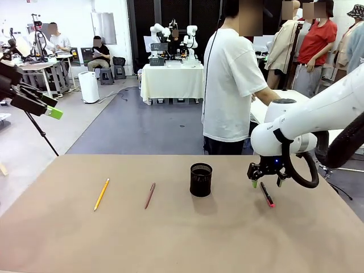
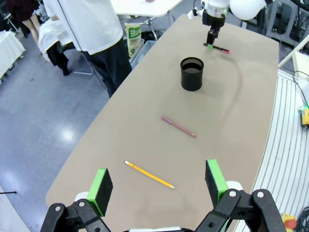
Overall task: Place the pens into the pen holder.
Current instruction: Pick up a writing instrument from the table and place it into the Pen holder.
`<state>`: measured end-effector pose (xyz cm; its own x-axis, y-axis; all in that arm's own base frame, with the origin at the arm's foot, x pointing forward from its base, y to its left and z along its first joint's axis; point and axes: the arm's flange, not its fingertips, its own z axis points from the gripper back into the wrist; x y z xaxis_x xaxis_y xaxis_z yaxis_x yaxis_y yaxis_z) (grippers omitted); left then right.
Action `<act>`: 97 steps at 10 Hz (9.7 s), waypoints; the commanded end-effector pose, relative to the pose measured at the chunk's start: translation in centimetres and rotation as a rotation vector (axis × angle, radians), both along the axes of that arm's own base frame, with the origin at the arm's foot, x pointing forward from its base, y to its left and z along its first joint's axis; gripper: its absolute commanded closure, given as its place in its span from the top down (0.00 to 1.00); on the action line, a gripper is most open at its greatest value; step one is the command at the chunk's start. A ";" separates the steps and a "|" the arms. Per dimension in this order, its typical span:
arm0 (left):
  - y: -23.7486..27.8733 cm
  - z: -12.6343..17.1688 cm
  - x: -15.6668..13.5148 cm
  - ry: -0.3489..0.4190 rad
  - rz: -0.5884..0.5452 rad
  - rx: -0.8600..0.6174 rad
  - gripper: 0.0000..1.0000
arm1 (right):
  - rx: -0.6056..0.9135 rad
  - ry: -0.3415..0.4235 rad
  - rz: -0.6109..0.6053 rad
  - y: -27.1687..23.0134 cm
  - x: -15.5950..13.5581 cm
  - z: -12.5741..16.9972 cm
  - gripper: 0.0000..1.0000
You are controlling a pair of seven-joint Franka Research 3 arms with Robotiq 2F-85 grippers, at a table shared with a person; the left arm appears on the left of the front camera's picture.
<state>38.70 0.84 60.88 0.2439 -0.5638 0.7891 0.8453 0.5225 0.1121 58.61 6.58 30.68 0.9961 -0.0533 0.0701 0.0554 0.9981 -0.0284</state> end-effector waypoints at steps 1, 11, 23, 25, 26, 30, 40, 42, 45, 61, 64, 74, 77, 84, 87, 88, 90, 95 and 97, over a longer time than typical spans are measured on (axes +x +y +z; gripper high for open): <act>0.0 0.0 0.1 -0.012 -0.014 -0.007 1.00 | 0.013 0.002 -0.060 -0.2 1.6 -0.5 1.00; 0.0 0.0 0.1 -0.012 -0.014 -0.007 1.00 | 0.030 0.072 -0.042 -0.7 2.7 -1.5 0.00; 0.0 0.0 0.1 -0.012 -0.014 -0.007 1.00 | 0.542 -0.179 0.256 -5.4 -0.1 7.6 0.00; 0.0 0.0 0.1 -0.012 -0.014 -0.007 1.00 | 0.654 -0.279 0.380 -6.3 -1.2 9.2 0.00; 0.0 0.0 0.1 -0.012 -0.014 -0.007 1.00 | 0.706 -0.321 0.449 -6.8 -1.9 10.2 0.00; 0.0 0.0 0.1 -0.012 -0.014 -0.007 1.00 | 0.800 -0.429 0.539 -8.6 -3.1 11.1 0.00; 0.0 0.0 0.1 -0.012 -0.014 -0.007 1.00 | 0.767 -0.406 0.534 -7.8 -2.3 11.4 0.00; 0.0 0.0 0.1 -0.012 -0.014 -0.007 1.00 | 0.837 -0.573 0.699 -8.0 -3.0 12.9 0.00; 0.0 0.0 0.1 -0.012 -0.014 -0.007 1.00 | 0.860 -0.687 0.805 -9.0 -3.9 15.1 0.00; 0.0 0.0 0.1 -0.012 -0.014 -0.007 1.00 | 0.845 -0.974 0.866 -17.7 -12.3 20.2 0.00; 0.0 0.0 0.1 -0.012 -0.014 -0.007 1.00 | 0.845 -0.974 0.866 -17.7 -12.3 20.2 0.00; 0.0 0.0 0.1 -0.012 -0.014 -0.007 1.00 | 0.845 -0.974 0.866 -17.7 -12.3 20.2 0.00; 0.0 0.0 0.1 -0.012 -0.014 -0.007 1.00 | 0.845 -0.974 0.866 -17.7 -12.3 20.2 0.00; 0.0 0.0 0.1 -0.012 -0.014 -0.007 1.00 | 0.966 -1.101 0.947 -10.4 -12.3 15.1 0.00; 0.0 0.0 0.1 -0.012 -0.014 -0.007 1.00 | 1.031 -1.145 1.026 -6.0 -12.8 11.0 0.00; 0.0 0.0 0.1 -0.012 -0.014 -0.007 1.00 | 1.084 -1.098 1.021 -4.5 -13.1 9.7 0.00; 0.0 0.0 0.1 -0.012 -0.014 -0.007 1.00 | 1.094 -1.155 1.046 -1.7 -12.5 7.0 0.00; 0.0 0.0 0.1 -0.012 -0.014 -0.007 1.00 | 1.100 -1.146 1.052 -0.3 -12.4 5.6 0.00; 0.0 0.0 0.1 -0.012 -0.014 -0.007 1.00 | 1.100 -1.146 1.052 -0.3 -12.4 5.6 0.00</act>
<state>38.77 0.90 60.89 0.2445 -0.5652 0.7879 0.8464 0.5208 0.1109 46.65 6.47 35.80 0.1462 -0.0275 0.9889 -0.9709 0.1879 0.1488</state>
